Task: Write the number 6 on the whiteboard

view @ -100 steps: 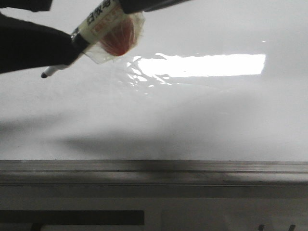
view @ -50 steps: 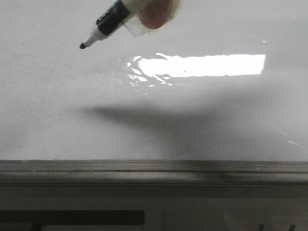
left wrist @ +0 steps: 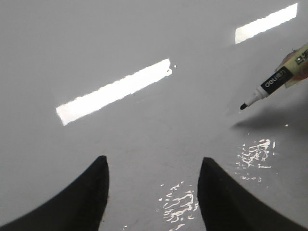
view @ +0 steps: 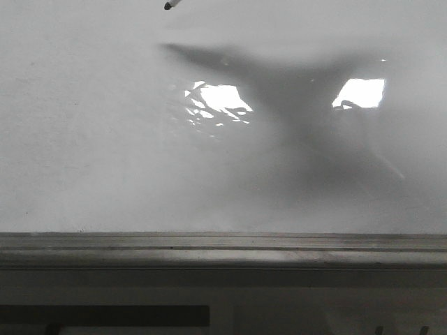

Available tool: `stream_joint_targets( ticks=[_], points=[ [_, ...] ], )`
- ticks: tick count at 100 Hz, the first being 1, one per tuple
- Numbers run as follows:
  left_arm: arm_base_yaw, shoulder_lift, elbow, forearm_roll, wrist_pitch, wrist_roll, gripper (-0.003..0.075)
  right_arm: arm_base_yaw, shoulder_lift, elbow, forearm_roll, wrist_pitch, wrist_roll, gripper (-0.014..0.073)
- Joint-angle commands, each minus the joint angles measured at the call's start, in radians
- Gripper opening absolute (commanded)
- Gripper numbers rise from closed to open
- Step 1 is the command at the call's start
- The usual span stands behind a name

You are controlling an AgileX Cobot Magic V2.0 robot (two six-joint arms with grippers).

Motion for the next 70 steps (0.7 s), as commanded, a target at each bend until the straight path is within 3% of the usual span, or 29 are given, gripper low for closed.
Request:
stream_joint_targets(
  ticks=[1, 19, 47, 70],
  points=[
    [0.001, 0.003, -0.029, -0.013, -0.085, -0.010, 0.0377, -0.021, 0.007, -0.060, -0.020, -0.060, -0.003, -0.0070],
    [0.001, 0.003, -0.029, -0.013, -0.087, -0.010, 0.0377, -0.037, 0.032, -0.082, -0.021, -0.069, -0.003, -0.0070],
    [0.001, 0.003, -0.029, -0.013, -0.089, -0.010, 0.0377, -0.010, 0.118, -0.026, 0.023, 0.082, -0.003, -0.0070],
    [0.001, 0.003, -0.029, -0.013, -0.089, -0.010, 0.0377, 0.015, 0.062, 0.024, -0.010, 0.159, 0.005, -0.0048]
  ],
)
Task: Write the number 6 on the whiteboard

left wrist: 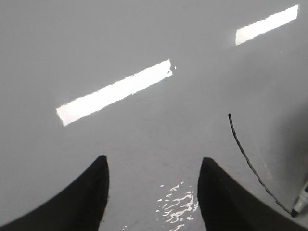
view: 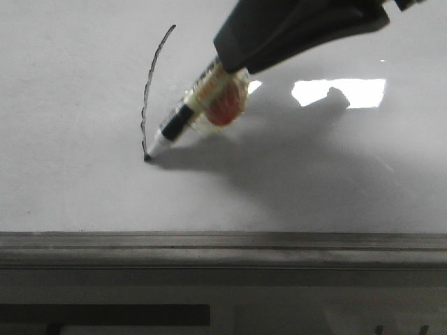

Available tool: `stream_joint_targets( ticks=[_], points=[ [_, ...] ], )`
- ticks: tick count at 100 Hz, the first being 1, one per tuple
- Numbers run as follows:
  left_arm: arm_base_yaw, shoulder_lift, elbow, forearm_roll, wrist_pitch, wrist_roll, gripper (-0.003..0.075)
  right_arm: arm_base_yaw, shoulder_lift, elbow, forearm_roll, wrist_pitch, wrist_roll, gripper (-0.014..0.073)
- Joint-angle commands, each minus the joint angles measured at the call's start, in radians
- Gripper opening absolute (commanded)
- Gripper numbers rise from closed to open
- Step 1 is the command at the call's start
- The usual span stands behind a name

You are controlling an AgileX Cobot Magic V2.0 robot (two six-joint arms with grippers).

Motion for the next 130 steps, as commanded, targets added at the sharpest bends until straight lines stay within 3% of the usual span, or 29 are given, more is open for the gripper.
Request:
stream_joint_targets(
  ticks=[1, 23, 50, 76, 97, 115, 130],
  points=[
    [0.001, 0.003, -0.029, -0.009, -0.085, -0.010, 0.0377, -0.013, -0.052, -0.009, -0.066, -0.033, -0.002, -0.0048],
    [0.001, 0.003, -0.029, -0.009, -0.085, -0.010, 0.0377, -0.034, -0.088, -0.023, -0.094, -0.092, -0.002, -0.0049],
    [0.001, 0.003, -0.029, -0.009, -0.085, -0.010, 0.0377, 0.013, 0.020, -0.074, -0.094, -0.120, -0.002, -0.0049],
    [-0.007, 0.010, -0.029, -0.042, -0.063, -0.010, 0.0377, 0.044, -0.027, -0.074, -0.096, -0.112, -0.005, -0.0049],
    [-0.170, 0.095, -0.029, -0.040, -0.037, -0.010, 0.0377, 0.073, -0.061, -0.074, -0.096, -0.067, -0.012, -0.0049],
    [-0.366, 0.241, -0.029, 0.075, -0.128, -0.010, 0.0377, 0.082, -0.059, -0.074, -0.096, -0.035, -0.012, -0.0049],
    [-0.463, 0.392, -0.029, 0.132, -0.269, -0.010, 0.0377, 0.109, -0.059, -0.074, -0.096, -0.035, -0.012, -0.0049]
  ],
)
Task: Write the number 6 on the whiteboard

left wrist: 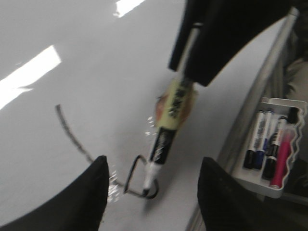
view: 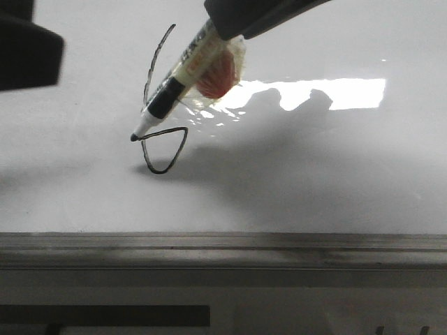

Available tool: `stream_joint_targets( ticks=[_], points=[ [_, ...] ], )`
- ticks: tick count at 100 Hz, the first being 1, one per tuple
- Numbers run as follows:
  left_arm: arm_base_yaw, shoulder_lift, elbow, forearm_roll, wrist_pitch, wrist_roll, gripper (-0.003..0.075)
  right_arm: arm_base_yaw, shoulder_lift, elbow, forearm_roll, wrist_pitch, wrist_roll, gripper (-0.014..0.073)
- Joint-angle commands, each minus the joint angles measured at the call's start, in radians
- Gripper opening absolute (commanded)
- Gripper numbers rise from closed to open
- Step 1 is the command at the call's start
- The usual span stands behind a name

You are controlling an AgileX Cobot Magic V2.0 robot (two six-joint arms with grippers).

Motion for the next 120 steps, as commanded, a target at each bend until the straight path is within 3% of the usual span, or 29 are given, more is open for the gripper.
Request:
stream_joint_targets(
  ticks=[1, 22, 42, 52, 65, 88, 114, 120],
  points=[
    [-0.051, 0.085, -0.029, 0.025, -0.181, -0.008, 0.0377, 0.015, -0.020, -0.030, 0.002, -0.052, -0.013, -0.0049],
    [-0.044, 0.245, -0.029, 0.006, -0.335, -0.008, 0.0377, 0.019, -0.020, -0.030, 0.002, -0.030, -0.013, -0.0049],
    [0.010, 0.303, -0.029, -0.004, -0.345, -0.008, 0.0370, 0.019, -0.020, -0.030, 0.002, -0.020, -0.013, -0.0049],
    [0.025, 0.321, -0.029, -0.004, -0.345, -0.008, 0.0298, 0.021, -0.020, -0.030, 0.002, -0.020, -0.013, -0.0049],
    [0.027, 0.339, -0.029, -0.004, -0.374, -0.008, 0.0143, 0.023, -0.020, -0.030, 0.005, -0.020, -0.013, -0.0049],
    [0.027, 0.357, -0.029, -0.002, -0.398, -0.008, -0.0012, 0.027, -0.020, -0.030, 0.007, -0.018, -0.013, -0.0049],
    [0.027, 0.357, -0.029, -0.002, -0.396, -0.008, -0.0019, 0.027, -0.020, -0.030, 0.007, -0.024, -0.013, -0.0048],
    [0.027, 0.357, -0.029, -0.002, -0.394, -0.008, -0.0019, 0.027, -0.020, -0.030, 0.007, -0.033, -0.013, -0.0015]
  ],
)
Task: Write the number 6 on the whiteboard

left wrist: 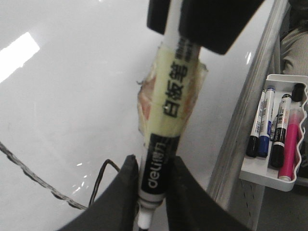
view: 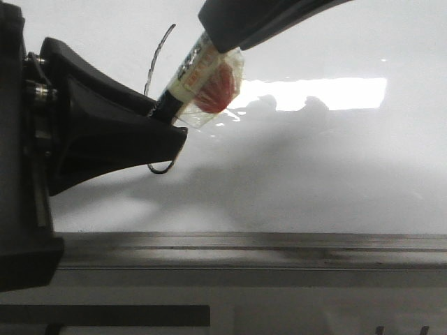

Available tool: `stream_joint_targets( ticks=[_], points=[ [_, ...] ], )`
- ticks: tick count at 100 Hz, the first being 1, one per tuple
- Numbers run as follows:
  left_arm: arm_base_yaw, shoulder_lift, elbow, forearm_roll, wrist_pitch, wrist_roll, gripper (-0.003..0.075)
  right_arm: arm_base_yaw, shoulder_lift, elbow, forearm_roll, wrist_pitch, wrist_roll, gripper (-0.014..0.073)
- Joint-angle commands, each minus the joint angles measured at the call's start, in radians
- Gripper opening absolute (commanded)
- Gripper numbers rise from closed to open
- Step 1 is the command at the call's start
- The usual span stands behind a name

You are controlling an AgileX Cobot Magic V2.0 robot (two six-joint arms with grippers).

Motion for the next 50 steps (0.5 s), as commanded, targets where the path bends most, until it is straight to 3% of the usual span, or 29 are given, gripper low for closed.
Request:
stream_joint_targets(
  ticks=[1, 6, 12, 21, 37, 50],
  points=[
    [0.002, -0.012, -0.029, -0.029, -0.089, -0.018, -0.0019, 0.003, -0.020, -0.030, 0.018, -0.062, -0.011, -0.0007],
    [0.002, -0.012, -0.029, -0.037, -0.085, -0.018, -0.0019, 0.003, -0.020, -0.030, 0.018, -0.066, -0.011, 0.0076],
    [0.002, -0.018, -0.029, -0.072, -0.066, -0.034, -0.0019, -0.001, -0.020, -0.030, 0.013, -0.078, -0.011, 0.0235],
    [0.000, -0.047, -0.030, -0.237, -0.021, -0.081, -0.0019, -0.018, -0.020, -0.030, 0.010, -0.091, -0.011, 0.0431],
    [0.042, -0.139, -0.049, -0.689, 0.131, -0.075, -0.0019, -0.032, -0.022, -0.030, 0.014, -0.091, 0.001, 0.0365],
    [0.118, -0.163, -0.078, -0.897, 0.312, -0.075, -0.0019, -0.032, -0.022, -0.030, 0.016, -0.091, 0.001, 0.0324]
  ],
)
